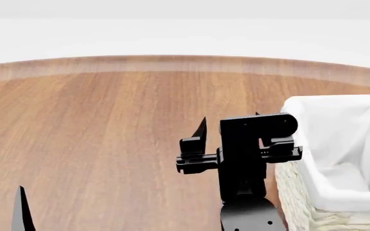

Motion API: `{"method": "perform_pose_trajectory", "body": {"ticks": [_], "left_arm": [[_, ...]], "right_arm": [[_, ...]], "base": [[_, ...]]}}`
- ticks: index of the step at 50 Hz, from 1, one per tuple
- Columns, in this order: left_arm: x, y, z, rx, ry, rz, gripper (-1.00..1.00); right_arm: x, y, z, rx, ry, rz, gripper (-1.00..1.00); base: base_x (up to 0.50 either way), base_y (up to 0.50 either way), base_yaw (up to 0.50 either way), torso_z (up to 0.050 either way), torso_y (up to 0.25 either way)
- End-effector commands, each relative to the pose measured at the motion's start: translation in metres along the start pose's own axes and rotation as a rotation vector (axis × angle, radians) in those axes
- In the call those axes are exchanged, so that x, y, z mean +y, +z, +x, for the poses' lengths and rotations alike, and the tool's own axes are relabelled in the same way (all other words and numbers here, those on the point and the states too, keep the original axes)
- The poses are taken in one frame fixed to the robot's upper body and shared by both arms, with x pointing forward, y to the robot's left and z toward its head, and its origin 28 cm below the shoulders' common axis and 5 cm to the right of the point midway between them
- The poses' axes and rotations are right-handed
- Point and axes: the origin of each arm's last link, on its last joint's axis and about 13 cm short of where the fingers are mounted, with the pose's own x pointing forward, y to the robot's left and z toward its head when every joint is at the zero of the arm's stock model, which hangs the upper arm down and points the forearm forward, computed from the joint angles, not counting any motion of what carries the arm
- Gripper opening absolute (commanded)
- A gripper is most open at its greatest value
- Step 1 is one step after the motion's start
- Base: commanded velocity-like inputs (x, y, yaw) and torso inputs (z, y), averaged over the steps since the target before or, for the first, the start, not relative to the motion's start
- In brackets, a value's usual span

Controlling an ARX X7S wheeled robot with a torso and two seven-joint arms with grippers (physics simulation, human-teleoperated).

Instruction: Pick up the cream cheese box, and put it in the basket.

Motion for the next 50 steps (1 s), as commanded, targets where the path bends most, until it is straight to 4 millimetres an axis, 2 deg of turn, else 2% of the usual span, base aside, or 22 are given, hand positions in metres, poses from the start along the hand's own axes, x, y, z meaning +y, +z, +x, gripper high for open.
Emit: {"method": "perform_pose_trajectory", "body": {"ticks": [1,22,32,42,50], "left_arm": [[-0.002,-0.001,-0.001,0.002,-0.009,-0.001,1.0],[-0.003,-0.001,-0.002,-0.001,-0.01,-0.005,1.0],[-0.002,-0.002,-0.002,0.012,-0.006,-0.036,1.0],[-0.001,0.001,-0.004,-0.016,-0.027,-0.068,1.0],[-0.001,0.001,-0.004,-0.019,-0.028,-0.06,1.0]], "right_arm": [[0.011,-0.022,0.012,0.075,0.028,-0.023,1.0],[0.016,-0.081,0.022,0.241,0.036,-0.019,1.0],[0.019,-0.107,0.016,0.308,0.041,-0.017,1.0],[0.016,-0.12,0.008,0.355,0.024,-0.014,1.0],[0.015,-0.122,0.006,0.364,0.022,-0.003,1.0]], "base": [[0.0,0.0,0.0,0.0,0.0],[0.0,0.0,0.0,0.0,0.0],[0.0,0.0,0.0,0.0,0.0],[0.0,0.0,0.0,0.0,0.0],[0.0,0.0,0.0,0.0,0.0]]}}
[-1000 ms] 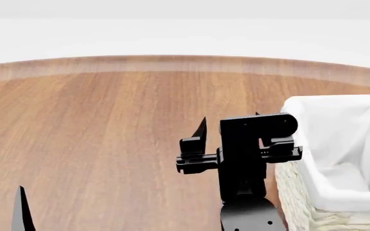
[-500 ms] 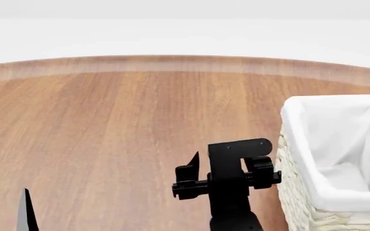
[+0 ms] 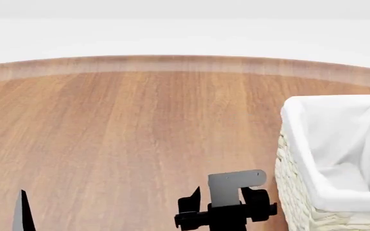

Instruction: Pick up the cream cheese box, and put it in the basket.

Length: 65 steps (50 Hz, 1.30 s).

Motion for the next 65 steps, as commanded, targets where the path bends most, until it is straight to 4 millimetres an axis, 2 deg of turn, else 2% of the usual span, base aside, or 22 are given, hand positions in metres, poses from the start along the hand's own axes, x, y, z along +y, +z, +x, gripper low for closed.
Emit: {"method": "perform_pose_trajectory", "body": {"ticks": [1,19,47,53,54,65], "left_arm": [[0.0,0.001,-0.001,-0.008,-0.005,-0.005,1.0],[0.0,0.001,-0.001,-0.01,-0.009,0.001,1.0],[0.0,0.002,-0.002,-0.024,-0.014,0.019,1.0],[0.0,0.001,-0.002,-0.021,-0.011,0.013,1.0],[0.0,0.001,-0.001,-0.022,-0.009,0.014,1.0],[0.0,0.0,-0.002,-0.024,-0.006,0.008,1.0]], "right_arm": [[-0.004,-0.01,-0.002,0.029,-0.019,0.007,1.0],[-0.004,-0.016,-0.004,0.043,-0.02,0.004,1.0],[-0.008,-0.024,-0.007,0.073,-0.044,0.014,1.0],[-0.009,-0.025,-0.008,0.077,-0.053,0.026,1.0],[-0.009,-0.025,-0.008,0.075,-0.054,0.028,-1.0],[-0.01,-0.023,-0.007,0.064,-0.058,0.029,-1.0]], "base": [[0.0,0.0,0.0,0.0,0.0],[0.0,0.0,0.0,0.0,0.0],[0.0,0.0,0.0,0.0,-0.148],[0.0,0.0,0.0,0.0,0.0],[0.0,0.0,0.0,0.0,0.0],[0.0,0.0,0.0,0.0,0.0]]}}
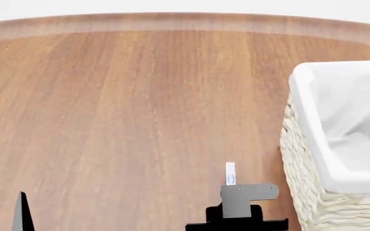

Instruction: Pick up the cream cheese box, and put it in the basket.

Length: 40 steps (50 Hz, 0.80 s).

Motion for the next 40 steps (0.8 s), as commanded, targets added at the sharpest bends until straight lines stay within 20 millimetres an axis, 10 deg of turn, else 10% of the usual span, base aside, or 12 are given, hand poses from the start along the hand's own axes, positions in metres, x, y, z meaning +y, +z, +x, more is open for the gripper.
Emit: {"method": "perform_pose_trajectory", "body": {"ticks": [1,40], "left_arm": [[0.0,0.0,0.0,-0.002,0.004,-0.003,1.0],[0.0,-0.001,-0.001,0.0,-0.015,-0.002,1.0]], "right_arm": [[-0.002,-0.004,-0.001,0.016,-0.007,-0.007,-1.0],[-0.002,0.097,-0.028,-0.34,0.019,-0.042,-1.0]], "base": [[0.0,0.0,0.0,0.0,0.0],[0.0,0.0,0.0,0.0,0.063]]}}
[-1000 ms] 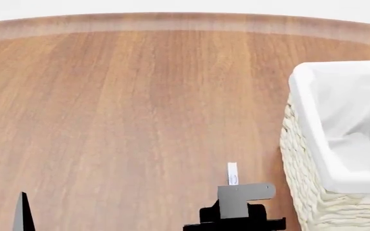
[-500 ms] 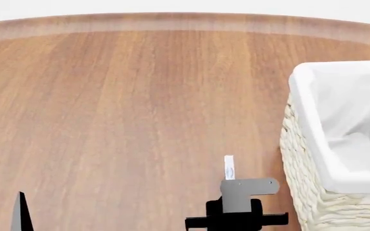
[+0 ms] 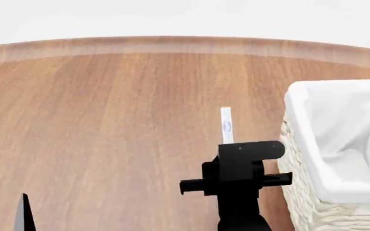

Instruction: Pick up the cream cheese box, and put it in the basket.

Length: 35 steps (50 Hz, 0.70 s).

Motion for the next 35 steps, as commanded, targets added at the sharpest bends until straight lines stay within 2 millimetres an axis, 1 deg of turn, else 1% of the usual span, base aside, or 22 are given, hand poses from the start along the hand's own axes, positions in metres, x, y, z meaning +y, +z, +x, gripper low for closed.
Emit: {"method": "perform_pose_trajectory", "body": {"ticks": [1,6,14,20,22,23,24,26,29,31,35], "left_arm": [[0.0,-0.001,0.0,-0.002,-0.004,0.004,1.0],[-0.001,0.0,0.0,0.0,-0.005,0.003,1.0],[-0.001,0.0,-0.001,0.0,-0.006,0.003,1.0],[-0.001,0.001,0.0,0.002,-0.006,-0.001,1.0],[0.0,0.002,0.0,0.002,-0.001,-0.007,1.0],[0.0,0.002,0.0,0.002,-0.001,-0.007,1.0],[0.0,0.001,0.0,0.001,0.001,-0.004,1.0],[0.0,0.001,0.0,0.0,0.001,-0.002,1.0],[0.0,0.001,0.0,-0.003,0.004,0.005,1.0],[0.0,0.001,0.0,-0.004,0.004,0.01,1.0],[0.0,0.002,0.0,-0.007,0.008,0.017,1.0]], "right_arm": [[0.001,0.028,-0.009,-0.097,0.014,-0.028,-1.0],[0.0,0.037,-0.013,-0.12,0.019,-0.023,-1.0],[0.0,0.063,-0.026,-0.193,0.027,-0.029,-1.0],[-0.001,0.095,-0.045,-0.292,0.045,-0.027,-1.0],[-0.002,0.108,-0.052,-0.329,0.049,-0.028,-1.0],[-0.002,0.108,-0.053,-0.329,0.049,-0.028,-1.0],[-0.003,0.117,-0.058,-0.356,0.051,-0.026,-1.0],[-0.005,0.128,-0.065,-0.383,0.053,-0.033,-1.0],[-0.01,0.141,-0.071,-0.416,0.044,-0.033,-1.0],[-0.015,0.147,-0.072,-0.425,0.04,-0.042,-1.0],[-0.026,0.152,-0.073,-0.419,0.035,-0.053,-1.0]], "base": [[0.0,0.0,0.0,0.0,0.25],[0.0,0.0,0.0,0.0,0.25],[0.0,0.0,0.0,0.0,0.25],[0.0,0.0,0.0,0.0,0.245],[0.0,0.0,0.0,0.0,0.06],[0.0,0.0,0.0,0.0,0.0],[0.0,0.0,0.0,0.0,0.0],[0.0,0.0,0.0,0.0,0.0],[0.0,0.0,0.0,0.0,0.0],[0.0,0.0,0.0,0.0,0.0],[0.0,0.0,0.0,0.0,0.0]]}}
